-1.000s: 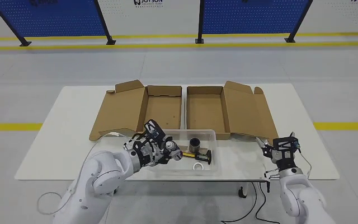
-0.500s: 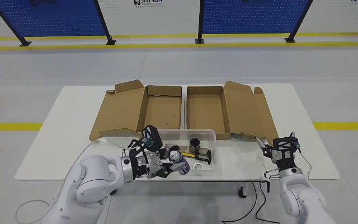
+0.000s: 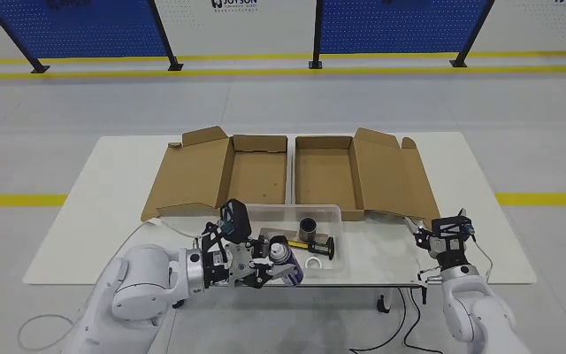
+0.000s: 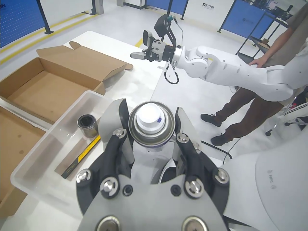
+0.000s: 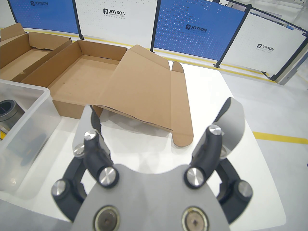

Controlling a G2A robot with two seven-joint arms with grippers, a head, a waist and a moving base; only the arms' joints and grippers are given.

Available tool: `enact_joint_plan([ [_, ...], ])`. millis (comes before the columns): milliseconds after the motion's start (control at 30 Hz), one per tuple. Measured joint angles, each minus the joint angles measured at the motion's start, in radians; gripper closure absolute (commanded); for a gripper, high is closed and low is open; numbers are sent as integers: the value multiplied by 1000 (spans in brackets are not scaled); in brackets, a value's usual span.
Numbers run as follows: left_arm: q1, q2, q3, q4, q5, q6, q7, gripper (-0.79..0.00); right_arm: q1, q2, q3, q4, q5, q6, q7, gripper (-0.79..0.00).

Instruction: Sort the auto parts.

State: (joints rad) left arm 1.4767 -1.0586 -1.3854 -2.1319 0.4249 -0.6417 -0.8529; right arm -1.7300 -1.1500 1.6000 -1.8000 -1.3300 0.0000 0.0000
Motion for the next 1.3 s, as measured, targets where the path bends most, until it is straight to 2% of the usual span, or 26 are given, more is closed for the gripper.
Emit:
enact_joint_plan([
  [233,-20,7,4,19,20,4,12,0,0,0,0,0,0,0,0,-785],
  [467,-75,4,27,79,218,55,96,0,0,0,0,0,0,0,0,-785],
  [633,-116,-5,72,141,373,148,194,0,0,0,0,0,0,0,0,-785],
  [967,-199,-23,147,256,598,329,308,0,0,0,0,0,0,0,0,-785],
  [1300,-303,-50,212,427,609,473,369,0,0,0,0,0,0,0,0,-785],
])
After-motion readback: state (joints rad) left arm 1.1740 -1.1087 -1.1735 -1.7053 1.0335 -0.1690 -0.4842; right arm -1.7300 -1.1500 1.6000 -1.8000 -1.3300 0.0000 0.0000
